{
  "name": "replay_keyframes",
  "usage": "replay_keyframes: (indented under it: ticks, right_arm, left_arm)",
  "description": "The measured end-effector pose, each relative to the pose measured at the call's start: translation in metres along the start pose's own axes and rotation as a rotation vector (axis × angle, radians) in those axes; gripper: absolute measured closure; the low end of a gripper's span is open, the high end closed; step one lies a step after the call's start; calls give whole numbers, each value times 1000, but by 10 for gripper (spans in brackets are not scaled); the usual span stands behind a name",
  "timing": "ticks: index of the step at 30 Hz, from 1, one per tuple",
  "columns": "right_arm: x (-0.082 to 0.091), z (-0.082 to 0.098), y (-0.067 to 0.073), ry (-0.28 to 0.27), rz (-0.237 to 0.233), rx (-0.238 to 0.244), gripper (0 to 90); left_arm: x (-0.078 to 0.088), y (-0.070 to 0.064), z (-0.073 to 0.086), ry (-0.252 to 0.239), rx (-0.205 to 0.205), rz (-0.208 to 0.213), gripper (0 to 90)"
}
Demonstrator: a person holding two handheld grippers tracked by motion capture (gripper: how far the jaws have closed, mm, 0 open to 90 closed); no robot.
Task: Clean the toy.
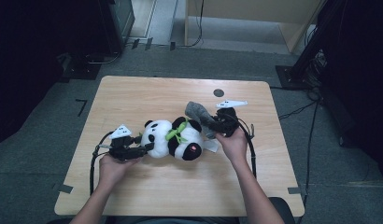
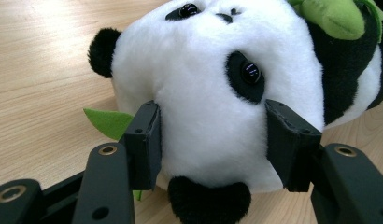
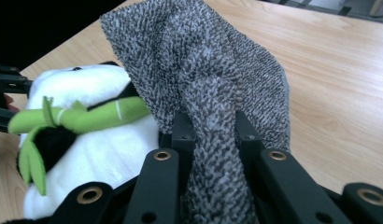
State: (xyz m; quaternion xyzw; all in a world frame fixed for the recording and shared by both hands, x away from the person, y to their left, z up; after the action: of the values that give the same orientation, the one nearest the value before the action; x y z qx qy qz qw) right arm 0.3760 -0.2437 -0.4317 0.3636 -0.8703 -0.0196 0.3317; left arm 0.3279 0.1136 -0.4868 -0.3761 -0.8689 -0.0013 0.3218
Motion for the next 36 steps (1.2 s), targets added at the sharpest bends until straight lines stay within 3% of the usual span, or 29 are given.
replay_keyframes:
  ticks: [9, 14, 20, 24, 30, 34, 36]
  right_arm:
    - [5, 13, -27, 56, 65, -78, 778]
    - [21, 13, -32, 17, 92, -101, 777]
    - [44, -4, -8, -75, 74, -42, 776]
    - [46, -14, 13, -96, 40, 13, 776]
    - [32, -18, 44, -64, -47, 82, 776]
    - [10, -11, 57, -6, -118, 100, 776]
    - [-3, -5, 59, 41, -128, 109, 776]
  left_arm:
    - [0, 1, -1, 10, 2, 0, 433]
    - [0, 0, -2, 17, 2, 0, 433]
    - [1, 0, -2, 21, -1, -1, 433]
    - [0, 0, -2, 19, 1, -1, 434]
    - [0, 0, -2, 17, 2, -2, 434]
    - [0, 0, -2, 18, 1, -1, 435]
    - [0, 1, -2, 19, 0, 0, 435]
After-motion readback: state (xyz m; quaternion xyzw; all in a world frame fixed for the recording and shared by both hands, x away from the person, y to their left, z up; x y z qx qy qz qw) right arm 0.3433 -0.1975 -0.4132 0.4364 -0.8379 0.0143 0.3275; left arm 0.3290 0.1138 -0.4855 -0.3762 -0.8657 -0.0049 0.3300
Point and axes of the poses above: each handheld gripper's, and its own axes: x roughly backward along the jaws, z roughly out of its underside, y roughly to its left, the point moved 1 cm from there along -x, roughly forward along the jaws, and after that the axes turned 3 degrees about -z, right-handed, at the moved point
